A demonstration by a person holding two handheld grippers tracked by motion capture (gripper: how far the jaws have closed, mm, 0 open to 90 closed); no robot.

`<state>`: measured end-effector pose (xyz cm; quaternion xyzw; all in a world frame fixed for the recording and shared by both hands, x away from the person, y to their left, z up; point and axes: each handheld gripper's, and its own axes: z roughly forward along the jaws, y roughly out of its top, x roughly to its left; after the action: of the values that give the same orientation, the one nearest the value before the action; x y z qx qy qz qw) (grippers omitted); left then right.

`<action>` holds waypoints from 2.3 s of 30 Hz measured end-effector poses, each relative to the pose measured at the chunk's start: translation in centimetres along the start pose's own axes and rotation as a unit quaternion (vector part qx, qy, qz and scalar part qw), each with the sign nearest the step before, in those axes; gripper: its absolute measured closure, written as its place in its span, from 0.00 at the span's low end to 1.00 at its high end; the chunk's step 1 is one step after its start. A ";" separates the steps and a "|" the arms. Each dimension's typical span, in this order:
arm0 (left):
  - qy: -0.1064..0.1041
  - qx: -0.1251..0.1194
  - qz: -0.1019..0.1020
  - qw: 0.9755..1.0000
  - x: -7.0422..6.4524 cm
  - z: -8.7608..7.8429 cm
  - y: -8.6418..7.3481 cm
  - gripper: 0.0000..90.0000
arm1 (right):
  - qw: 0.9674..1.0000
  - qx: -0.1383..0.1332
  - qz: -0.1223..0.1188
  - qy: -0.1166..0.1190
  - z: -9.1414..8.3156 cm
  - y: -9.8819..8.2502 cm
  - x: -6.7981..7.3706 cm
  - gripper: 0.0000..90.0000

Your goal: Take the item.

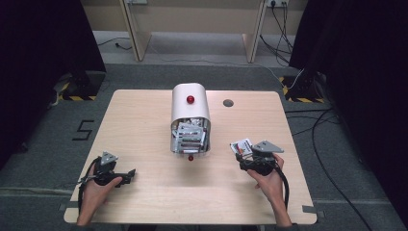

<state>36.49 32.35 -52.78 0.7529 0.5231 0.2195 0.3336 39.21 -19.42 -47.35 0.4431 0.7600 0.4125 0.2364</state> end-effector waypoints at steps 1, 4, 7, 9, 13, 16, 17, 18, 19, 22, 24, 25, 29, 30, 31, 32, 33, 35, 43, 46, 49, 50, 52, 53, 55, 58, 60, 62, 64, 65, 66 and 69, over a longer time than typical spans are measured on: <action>0.000 0.000 0.000 1.000 0.0 0.0 0.0 0.00 | 1.000 -0.002 0.001 -0.001 -0.1 0.0 0.0 0.30; 0.000 0.000 0.000 1.000 0.0 0.0 0.0 0.00 | 1.000 -0.012 0.003 -0.006 -0.4 -0.1 0.2 0.26; 0.000 0.000 0.000 1.000 0.0 0.0 0.0 0.00 | 1.000 -0.018 0.008 -0.008 -0.8 -0.4 0.3 0.25; 0.000 0.000 0.000 1.000 0.0 0.0 0.0 0.00 | 1.000 -0.022 0.006 -0.008 -0.9 -0.5 0.4 0.24; 0.000 0.000 0.000 1.000 0.0 0.0 0.0 0.00 | 1.000 -0.028 0.002 -0.006 -1.1 -0.8 0.5 0.22; 0.000 0.000 0.000 1.000 0.0 0.0 0.0 0.00 | 1.000 -0.028 0.002 -0.006 -1.3 -1.0 0.6 0.22; 0.000 0.000 0.000 1.000 0.0 0.0 0.0 0.00 | 1.000 -0.028 0.003 -0.004 -1.3 -1.1 0.6 0.22; 0.000 0.000 0.000 1.000 0.0 0.0 0.0 0.00 | 1.000 -0.028 0.001 -0.004 -1.4 -1.1 0.6 0.22; 0.000 0.000 0.000 1.000 0.0 0.0 0.0 0.00 | 1.000 -0.030 0.003 -0.003 -1.4 -1.2 0.6 0.22; 0.000 0.000 0.000 1.000 0.0 0.0 0.0 0.00 | 1.000 -0.028 0.000 -0.003 -1.6 -1.3 0.7 0.21; 0.000 0.000 0.000 1.000 0.0 0.0 0.0 0.00 | 1.000 -0.030 -0.002 -0.002 -1.7 -1.5 0.7 0.22; 0.000 0.000 0.000 1.000 0.0 0.0 0.0 0.00 | 1.000 -0.029 -0.002 0.000 -1.8 -1.6 0.8 0.22; 0.000 0.000 0.000 1.000 0.0 0.0 0.0 0.00 | 1.000 -0.027 -0.005 0.001 -1.9 -1.8 0.8 0.22; 0.000 0.000 0.000 1.000 0.0 0.0 0.0 0.00 | 1.000 -0.025 -0.008 0.001 -1.9 -1.9 0.8 0.22; 0.000 0.000 0.000 1.000 0.0 0.0 0.0 0.00 | 1.000 -0.023 -0.008 0.001 -1.9 -2.0 0.9 0.22; 0.000 0.000 0.000 1.000 0.0 0.0 0.0 0.00 | 1.000 -0.020 -0.010 0.002 -1.8 -2.1 0.9 0.22; 0.000 0.000 0.000 1.000 0.0 0.0 0.0 0.00 | 1.000 -0.019 -0.010 0.002 -1.8 -2.2 0.9 0.22; 0.000 0.000 0.000 1.000 0.0 0.0 0.0 0.00 | 1.000 -0.016 -0.009 0.003 -1.8 -2.4 1.0 0.22; 0.000 0.000 0.000 1.000 0.0 0.0 0.0 0.00 | 1.000 -0.014 -0.018 0.005 -2.1 -2.8 1.3 0.22; 0.000 0.000 0.000 1.000 0.0 0.0 0.0 0.00 | 1.000 -0.012 -0.018 0.007 -2.1 -3.1 1.4 0.22; 0.000 0.000 0.000 1.000 0.0 0.0 0.0 0.00 | 1.000 -0.011 -0.019 0.008 -2.2 -3.3 1.5 0.23; 0.000 0.000 0.000 1.000 0.0 0.0 0.0 0.00 | 1.000 -0.011 -0.021 0.007 -2.2 -3.3 1.5 0.23; 0.000 0.000 0.000 1.000 0.0 0.0 0.0 0.00 | 1.000 -0.010 -0.021 0.008 -2.2 -3.5 1.6 0.23; 0.000 0.000 0.000 1.000 0.0 0.0 0.0 0.00 | 1.000 -0.008 -0.021 0.009 -2.2 -3.6 1.7 0.23; 0.000 0.000 0.000 1.000 0.0 0.0 0.0 0.00 | 1.000 -0.006 -0.023 0.010 -2.2 -3.8 1.8 0.23; 0.000 0.000 0.000 1.000 0.0 0.0 0.0 0.00 | 1.000 0.000 -0.025 0.012 -2.1 -4.0 1.9 0.23; 0.000 0.000 0.000 1.000 0.0 0.0 0.0 0.00 | 0.999 0.004 -0.031 0.009 -2.2 -4.1 2.0 0.23; 0.000 0.000 0.000 1.000 0.0 0.0 0.0 0.00 | 0.999 0.002 -0.030 0.011 -2.2 -4.3 2.1 0.23; 0.000 0.000 0.000 1.000 0.0 0.0 0.0 0.00 | 0.999 0.003 -0.030 0.011 -2.2 -4.4 2.1 0.23; 0.000 0.000 0.000 1.000 0.0 0.0 0.0 0.00 | 1.000 0.004 -0.029 0.011 -2.3 -4.5 2.1 0.23; 0.000 0.000 0.000 1.000 0.0 0.0 0.0 0.00 | 1.000 0.005 -0.028 0.012 -2.2 -4.6 2.1 0.23; 0.000 0.000 0.000 1.000 0.0 0.0 0.0 0.00 | 1.000 0.008 -0.027 0.011 -2.2 -4.9 2.0 0.23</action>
<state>36.49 32.35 -52.78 0.7528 0.5232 0.2195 0.3336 34.23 -19.88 -50.19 0.4197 0.7777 0.4048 0.2350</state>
